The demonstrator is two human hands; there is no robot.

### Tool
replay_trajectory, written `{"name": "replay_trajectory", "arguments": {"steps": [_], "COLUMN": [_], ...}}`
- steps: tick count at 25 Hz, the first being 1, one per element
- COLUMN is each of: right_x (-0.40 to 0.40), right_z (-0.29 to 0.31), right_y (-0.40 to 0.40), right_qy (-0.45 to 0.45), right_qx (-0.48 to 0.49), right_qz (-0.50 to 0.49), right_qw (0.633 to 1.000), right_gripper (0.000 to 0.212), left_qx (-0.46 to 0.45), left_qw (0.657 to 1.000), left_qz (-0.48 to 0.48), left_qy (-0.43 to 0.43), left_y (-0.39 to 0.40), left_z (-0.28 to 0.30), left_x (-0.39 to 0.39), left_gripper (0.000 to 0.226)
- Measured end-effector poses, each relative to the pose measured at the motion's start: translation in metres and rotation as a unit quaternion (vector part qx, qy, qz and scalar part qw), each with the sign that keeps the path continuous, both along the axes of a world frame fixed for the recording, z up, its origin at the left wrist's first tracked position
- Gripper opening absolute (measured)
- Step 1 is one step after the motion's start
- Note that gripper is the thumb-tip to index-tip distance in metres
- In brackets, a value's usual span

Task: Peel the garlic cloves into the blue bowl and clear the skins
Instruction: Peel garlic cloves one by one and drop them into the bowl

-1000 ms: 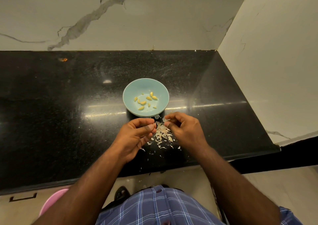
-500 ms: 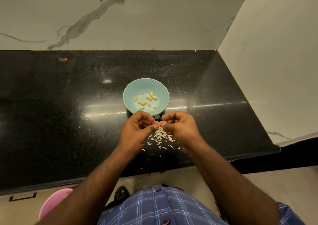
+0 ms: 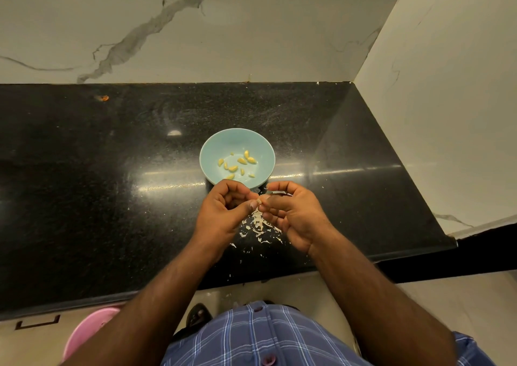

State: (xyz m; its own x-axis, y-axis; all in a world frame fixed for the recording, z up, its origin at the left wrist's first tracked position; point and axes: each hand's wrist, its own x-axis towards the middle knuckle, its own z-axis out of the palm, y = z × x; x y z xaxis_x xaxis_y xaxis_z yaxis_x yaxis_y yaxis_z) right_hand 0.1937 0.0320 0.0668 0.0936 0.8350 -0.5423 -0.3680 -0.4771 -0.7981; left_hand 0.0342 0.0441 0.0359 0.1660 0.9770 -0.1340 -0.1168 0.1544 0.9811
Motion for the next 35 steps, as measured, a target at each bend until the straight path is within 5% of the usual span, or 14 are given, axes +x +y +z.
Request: {"name": "replay_trajectory", "arguments": {"steps": [9, 13, 20, 23, 35], "right_x": [0.015, 0.006, 0.009, 0.014, 0.013], "right_z": [-0.006, -0.004, -0.011, -0.013, -0.012], "right_y": [-0.002, -0.007, -0.001, 0.003, 0.013], "right_qy": [-0.289, -0.304, -0.342, -0.364, -0.374], "right_qx": [0.159, 0.195, 0.137, 0.103, 0.105], "right_qz": [0.107, 0.118, 0.136, 0.134, 0.103], "right_qw": [0.938, 0.925, 0.920, 0.916, 0.916], "right_gripper": [0.016, 0.018, 0.022, 0.013, 0.013], "left_qx": [-0.096, -0.107, 0.008, 0.042, 0.031], "left_qw": [0.990, 0.990, 0.992, 0.967, 0.932], "left_qz": [0.016, 0.021, 0.007, -0.022, -0.018], "left_qy": [-0.099, -0.086, 0.129, 0.249, 0.361], "left_y": [0.002, 0.004, 0.006, 0.006, 0.013], "left_z": [0.000, -0.001, -0.010, -0.011, -0.003], "left_x": [0.001, 0.001, -0.007, -0.012, -0.032], "left_gripper": [0.028, 0.026, 0.012, 0.025, 0.014]}}
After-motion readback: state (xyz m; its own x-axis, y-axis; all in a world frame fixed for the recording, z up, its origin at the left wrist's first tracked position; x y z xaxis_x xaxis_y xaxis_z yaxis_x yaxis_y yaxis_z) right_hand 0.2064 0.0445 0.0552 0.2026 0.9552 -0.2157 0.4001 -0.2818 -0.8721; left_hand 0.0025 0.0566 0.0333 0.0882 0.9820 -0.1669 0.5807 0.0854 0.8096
